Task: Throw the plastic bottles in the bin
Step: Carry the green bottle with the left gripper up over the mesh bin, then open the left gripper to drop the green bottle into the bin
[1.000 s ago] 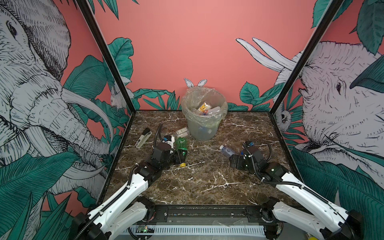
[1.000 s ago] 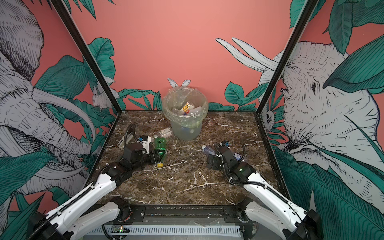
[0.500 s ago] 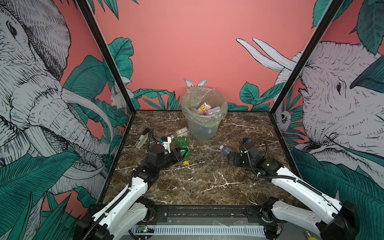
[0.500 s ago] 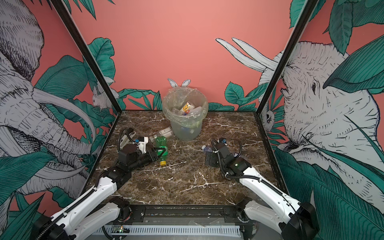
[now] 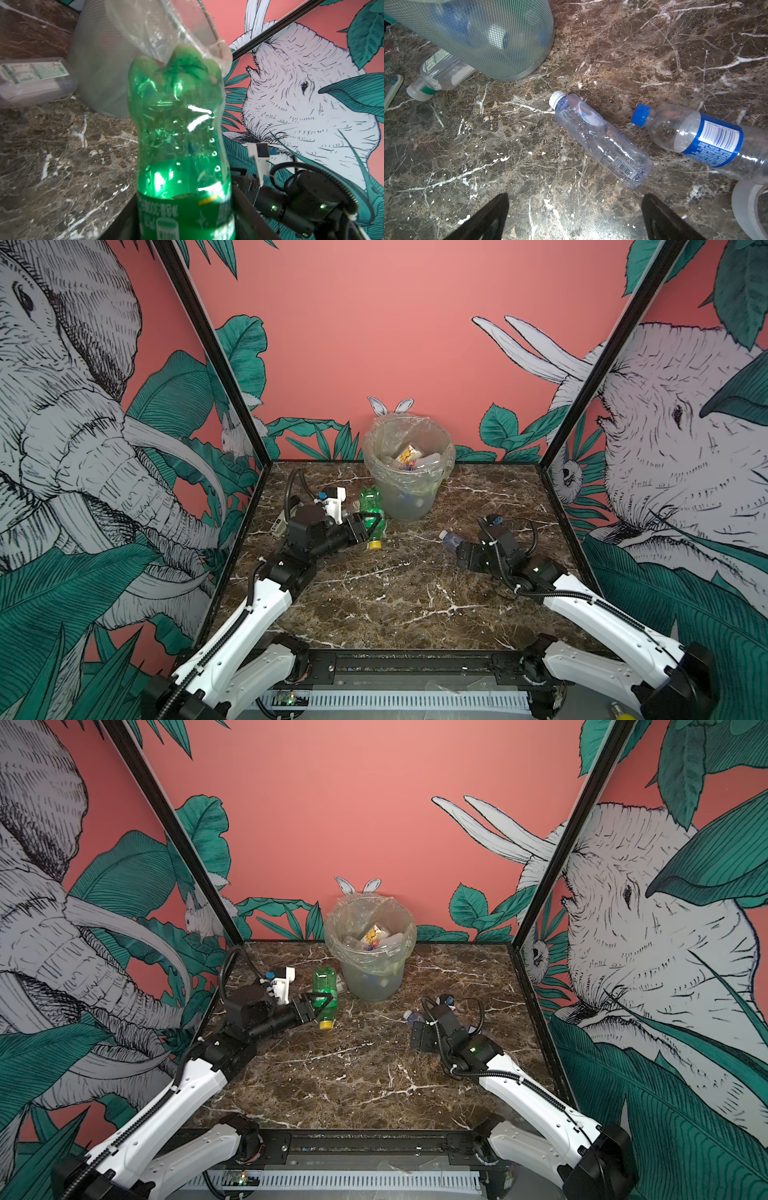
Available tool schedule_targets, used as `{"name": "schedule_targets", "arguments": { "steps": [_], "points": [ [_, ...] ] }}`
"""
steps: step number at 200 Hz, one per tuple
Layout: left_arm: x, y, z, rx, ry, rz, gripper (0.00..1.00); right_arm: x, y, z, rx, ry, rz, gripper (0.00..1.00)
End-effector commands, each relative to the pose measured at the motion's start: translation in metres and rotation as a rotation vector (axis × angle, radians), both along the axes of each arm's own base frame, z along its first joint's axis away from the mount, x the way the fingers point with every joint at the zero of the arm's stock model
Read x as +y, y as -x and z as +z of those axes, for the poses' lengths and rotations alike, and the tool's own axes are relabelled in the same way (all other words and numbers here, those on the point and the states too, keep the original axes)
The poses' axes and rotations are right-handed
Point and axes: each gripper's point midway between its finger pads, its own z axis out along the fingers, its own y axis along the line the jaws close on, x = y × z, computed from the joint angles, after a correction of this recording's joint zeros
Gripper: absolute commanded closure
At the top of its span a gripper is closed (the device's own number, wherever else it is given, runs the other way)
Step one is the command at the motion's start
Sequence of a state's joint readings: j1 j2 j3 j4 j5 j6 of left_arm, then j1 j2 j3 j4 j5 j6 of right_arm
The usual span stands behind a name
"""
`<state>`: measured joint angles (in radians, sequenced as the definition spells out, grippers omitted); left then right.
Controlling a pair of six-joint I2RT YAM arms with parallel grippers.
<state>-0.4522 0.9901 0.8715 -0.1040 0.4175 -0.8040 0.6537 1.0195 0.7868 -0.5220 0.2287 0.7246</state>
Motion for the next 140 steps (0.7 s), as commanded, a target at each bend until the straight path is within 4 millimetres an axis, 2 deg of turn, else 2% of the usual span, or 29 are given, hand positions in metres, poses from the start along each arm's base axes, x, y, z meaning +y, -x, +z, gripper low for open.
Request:
{"name": "schedule_targets", "arguments": {
  "steps": [1,24,42,53,62,71,73,75,79,82,100,109,126,140],
  "points": [
    [-0.009,-0.014,0.023,-0.018,-0.054,-0.04,0.7,-0.004,-0.004,0.011,-0.035,0.014,-0.008,0.01],
    [-0.023,-0.054,0.054,-0.027,-0.109,-0.032,0.68,-0.006,-0.005,0.015,-0.041,0.038,-0.009,0.01],
    [-0.043,-0.104,0.072,-0.011,-0.122,-0.022,0.65,-0.007,-0.007,0.019,-0.05,0.035,-0.014,0.01],
    [-0.063,-0.14,0.084,-0.016,-0.1,-0.046,0.58,-0.005,-0.008,0.02,-0.052,0.028,-0.014,0.01],
    [-0.076,-0.169,0.08,0.028,-0.094,-0.066,0.55,-0.004,-0.008,0.021,-0.054,0.023,-0.016,0.01],
    [-0.084,-0.187,0.076,0.098,-0.064,-0.085,0.51,-0.004,-0.009,0.022,-0.052,0.017,-0.017,0.01],
    [-0.086,-0.19,0.078,0.108,-0.051,-0.092,0.46,-0.003,-0.009,0.023,-0.052,0.015,-0.017,0.01],
    [-0.087,-0.191,0.08,0.113,-0.04,-0.1,0.37,-0.003,-0.008,0.023,-0.051,0.014,-0.019,0.01],
    [-0.09,-0.194,0.08,0.124,-0.021,-0.112,0.07,-0.003,-0.008,0.024,-0.051,0.01,-0.019,0.01],
    [-0.091,-0.196,0.082,0.124,-0.01,-0.114,0.01,-0.004,-0.008,0.025,-0.051,0.01,-0.02,0.01],
    [-0.086,-0.193,0.097,0.056,0.012,-0.089,0.01,-0.007,-0.005,0.031,-0.065,0.006,-0.029,0.01],
    [-0.077,-0.188,0.1,0.035,0.0,-0.061,0.01,-0.011,-0.004,0.034,-0.076,0.006,-0.039,0.01],
    [-0.063,-0.172,0.112,-0.002,-0.022,-0.044,0.01,-0.016,-0.001,0.038,-0.091,0.006,-0.049,0.01],
    [-0.053,-0.158,0.13,-0.049,-0.018,-0.044,0.01,-0.016,-0.001,0.041,-0.095,-0.001,-0.049,0.0]
  ]
}}
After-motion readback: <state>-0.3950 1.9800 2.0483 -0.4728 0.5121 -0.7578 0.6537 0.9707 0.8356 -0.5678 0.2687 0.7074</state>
